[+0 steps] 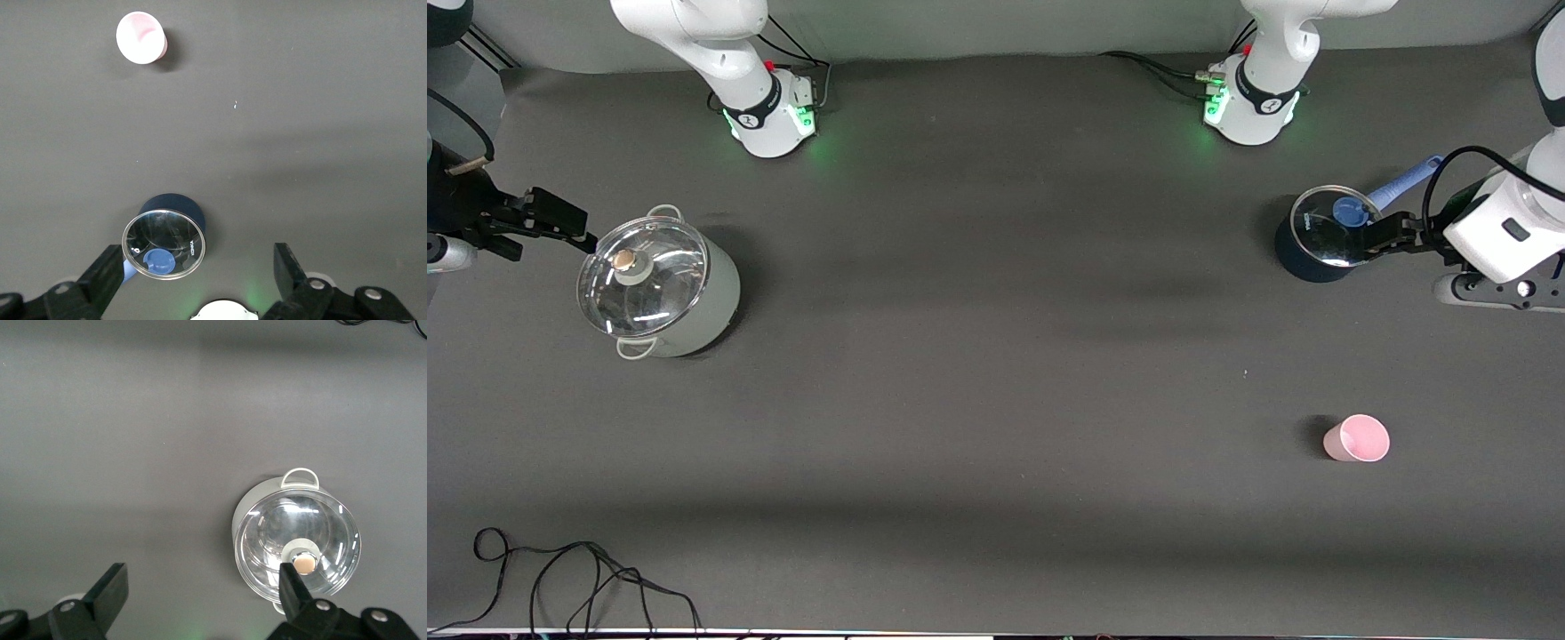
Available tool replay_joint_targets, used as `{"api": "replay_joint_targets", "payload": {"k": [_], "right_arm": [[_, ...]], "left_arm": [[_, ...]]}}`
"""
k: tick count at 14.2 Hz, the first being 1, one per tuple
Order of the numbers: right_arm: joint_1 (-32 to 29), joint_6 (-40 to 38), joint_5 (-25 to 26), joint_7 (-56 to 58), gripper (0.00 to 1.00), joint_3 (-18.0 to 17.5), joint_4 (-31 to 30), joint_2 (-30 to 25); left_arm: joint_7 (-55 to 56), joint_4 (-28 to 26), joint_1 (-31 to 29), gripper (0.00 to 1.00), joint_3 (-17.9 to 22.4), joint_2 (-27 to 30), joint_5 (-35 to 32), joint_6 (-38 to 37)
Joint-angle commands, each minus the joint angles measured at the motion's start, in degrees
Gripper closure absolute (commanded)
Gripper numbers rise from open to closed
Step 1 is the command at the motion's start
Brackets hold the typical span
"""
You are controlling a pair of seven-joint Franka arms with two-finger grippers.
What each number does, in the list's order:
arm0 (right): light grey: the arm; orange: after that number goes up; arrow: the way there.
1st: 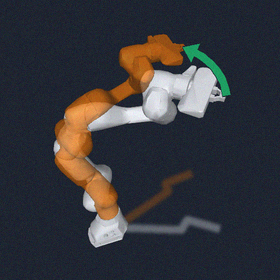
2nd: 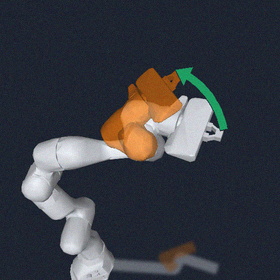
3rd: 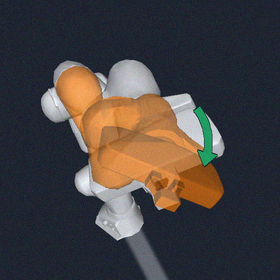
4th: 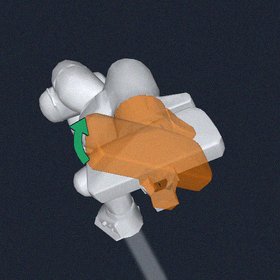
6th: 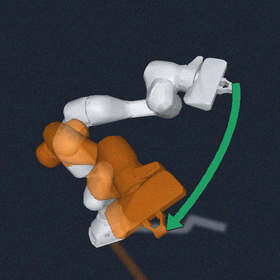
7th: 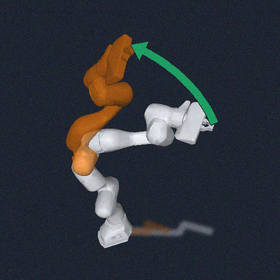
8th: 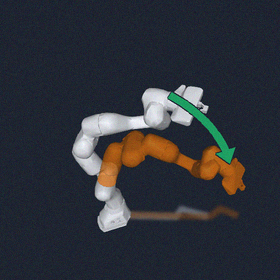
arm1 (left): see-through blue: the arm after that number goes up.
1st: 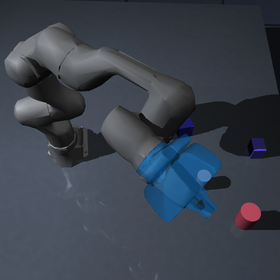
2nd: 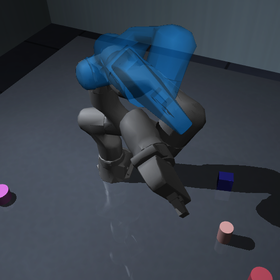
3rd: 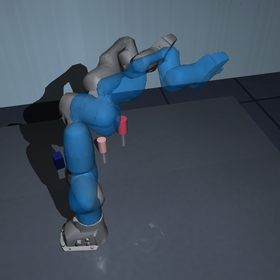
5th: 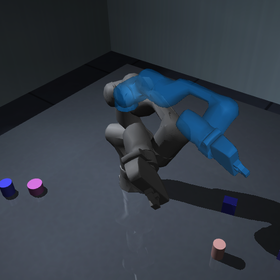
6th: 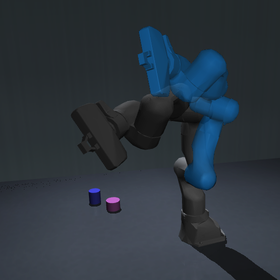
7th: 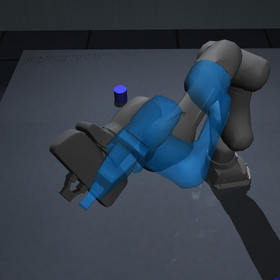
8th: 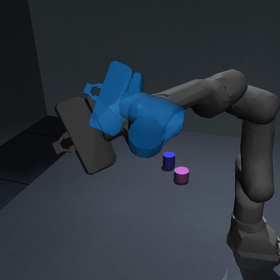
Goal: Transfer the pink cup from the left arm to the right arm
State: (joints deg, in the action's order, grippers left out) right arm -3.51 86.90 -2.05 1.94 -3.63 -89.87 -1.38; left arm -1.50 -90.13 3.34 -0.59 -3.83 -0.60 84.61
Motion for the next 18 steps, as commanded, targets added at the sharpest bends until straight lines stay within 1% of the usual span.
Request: {"api": "replay_joint_targets", "payload": {"k": [1,8,14,15,16,18], "right_arm": [[0.7,-0.5,0.29,-0.36,0.0,0.29,0.84,0.41],[0.52,-0.59,0.29,-0.45,0.0,0.29,0.4,0.41],[0.26,-1.38,0.29,-0.36,0.0,0.29,0.05,0.41],[0.26,-1.38,0.29,-0.36,0.0,0.29,0.05,0.41],[0.26,-1.38,0.29,-0.36,0.0,0.29,-0.04,0.41],[0.26,-1.38,0.29,-0.27,0.0,0.29,-0.04,0.41]], "left_arm": [[-0.17,1.27,0.62,0.0,0.23,-0.03,-0.54,-1.55],[-0.17,2.24,0.79,0.0,0.32,-0.56,-0.8,-0.32],[-1.13,5.58,1.14,0.0,0.23,-2.57,-1.15,0.12],[-3.57,5.75,1.23,0.0,0.23,-2.84,-1.5,0.38],[-9.43,5.76,0.8,0.0,0.32,-2.93,-2.81,1.86],[-26.19,5.93,-1.13,0.0,1.81,-2.76,-1.69,4.32]]}}
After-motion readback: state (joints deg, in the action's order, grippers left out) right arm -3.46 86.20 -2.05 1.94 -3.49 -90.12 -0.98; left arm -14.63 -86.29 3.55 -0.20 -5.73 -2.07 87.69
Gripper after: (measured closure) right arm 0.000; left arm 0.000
